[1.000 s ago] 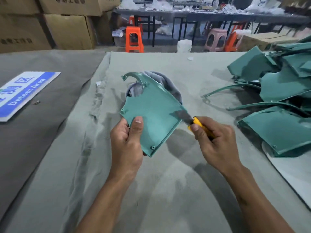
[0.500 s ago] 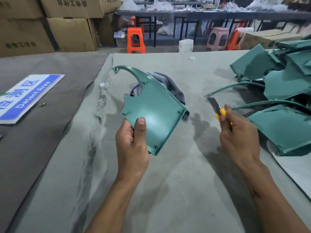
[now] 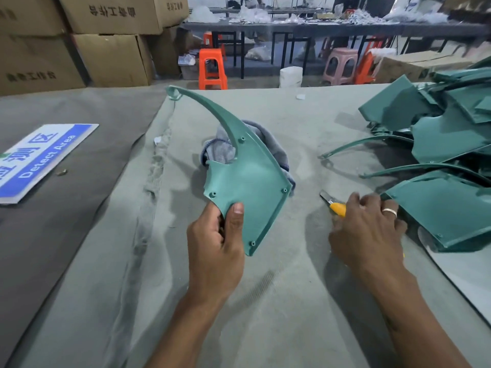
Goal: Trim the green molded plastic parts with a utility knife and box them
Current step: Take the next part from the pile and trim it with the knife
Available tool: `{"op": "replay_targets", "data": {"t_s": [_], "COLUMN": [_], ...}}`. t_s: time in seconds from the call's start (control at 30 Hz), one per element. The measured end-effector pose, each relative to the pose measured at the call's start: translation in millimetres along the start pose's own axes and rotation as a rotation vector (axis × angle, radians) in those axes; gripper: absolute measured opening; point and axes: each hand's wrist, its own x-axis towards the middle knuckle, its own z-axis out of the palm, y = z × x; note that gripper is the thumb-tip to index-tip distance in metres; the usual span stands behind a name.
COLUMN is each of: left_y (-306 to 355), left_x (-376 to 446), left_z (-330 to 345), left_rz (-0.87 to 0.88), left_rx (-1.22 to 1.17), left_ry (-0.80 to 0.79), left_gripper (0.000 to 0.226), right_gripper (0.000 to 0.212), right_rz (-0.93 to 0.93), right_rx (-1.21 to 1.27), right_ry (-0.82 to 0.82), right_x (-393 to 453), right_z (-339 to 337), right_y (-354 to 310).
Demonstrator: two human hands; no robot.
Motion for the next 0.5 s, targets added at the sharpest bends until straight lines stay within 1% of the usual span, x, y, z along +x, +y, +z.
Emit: {"op": "replay_targets", "data": {"t_s": [0.03,0.07,0.1,0.13,0.17,0.2,0.23,0.27,0.3,0.33,0.37,0.4,0.47,0.5], "left_y": [0,0,0,-1,-3,-3,-4,-4,-4,-4,-5,-5,-5,-4], "left_x": [0,0,1,3,4,6,6,6,5,3,3,3,4,5], "left_z": [0,-1,-1,-1,0,0,2,2,3,3,4,5,6,6], "left_rz": [-0.011,-0.035,-0.061,-0.081,-0.096,-0.11,-0.124,-0.139,-0.153,-0.165,-0.173,-0.188,-0.234,-0.247], "left_rx": [-0.018,-0.05,-0.089,-0.131,-0.166,-0.196,-0.224,-0.251,-0.269,-0.275,-0.268,-0.254,-0.23,-0.238], "left_ry": [0.004,0.002,-0.005,-0.013,-0.028,-0.055,-0.088,-0.119,-0.142,-0.15,-0.141,-0.122,-0.095,-0.113], "left_gripper": [0.04,0.037,0.033,0.027,0.02,0.015,0.013,0.014,0.015,0.016,0.016,0.018,0.035,0.042], "right_gripper": [0.054,0.056,0.056,0.057,0.058,0.057,0.05,0.038,0.024,0.015,0.011,0.008,0.005,0.005], "right_rz": [-0.055,-0.147,-0.259,-0.364,-0.455,-0.521,-0.557,-0.569,-0.565,-0.547,-0.523,-0.502,-0.485,-0.504], "right_rx": [0.125,0.302,0.508,0.705,0.885,1.062,1.238,1.392,1.496,1.533,1.527,1.471,1.27,1.159], "right_ry": [0.105,0.207,0.28,0.306,0.277,0.194,0.082,-0.018,-0.061,-0.042,0.025,0.127,0.393,0.516], "right_x": [1,1,-1,-3,-7,-12,-18,-24,-29,-35,-38,-40,-39,-38], "right_z": [0,-2,-3,-5,-5,-5,-4,-2,0,0,1,2,3,1], "right_y": [-1,-3,-5,-6,-10,-14,-21,-28,-35,-41,-45,-46,-42,-40]}}
